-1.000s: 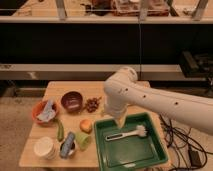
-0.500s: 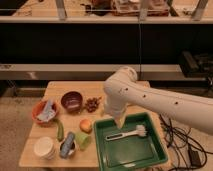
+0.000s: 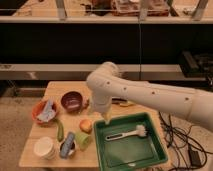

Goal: Place apple in purple bowl

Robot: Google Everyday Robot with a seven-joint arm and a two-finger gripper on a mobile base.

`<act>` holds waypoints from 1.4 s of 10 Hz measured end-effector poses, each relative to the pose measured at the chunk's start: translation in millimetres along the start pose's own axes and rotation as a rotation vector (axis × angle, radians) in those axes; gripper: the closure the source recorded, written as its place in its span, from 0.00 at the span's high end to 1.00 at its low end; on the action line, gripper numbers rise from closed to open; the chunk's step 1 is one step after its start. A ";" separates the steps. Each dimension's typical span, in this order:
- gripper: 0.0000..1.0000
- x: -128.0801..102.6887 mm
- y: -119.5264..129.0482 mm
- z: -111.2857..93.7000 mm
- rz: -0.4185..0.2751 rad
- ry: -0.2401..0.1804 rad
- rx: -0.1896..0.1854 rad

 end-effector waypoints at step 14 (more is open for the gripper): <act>0.65 7.2 -73.8 100.8 -0.110 -0.057 0.010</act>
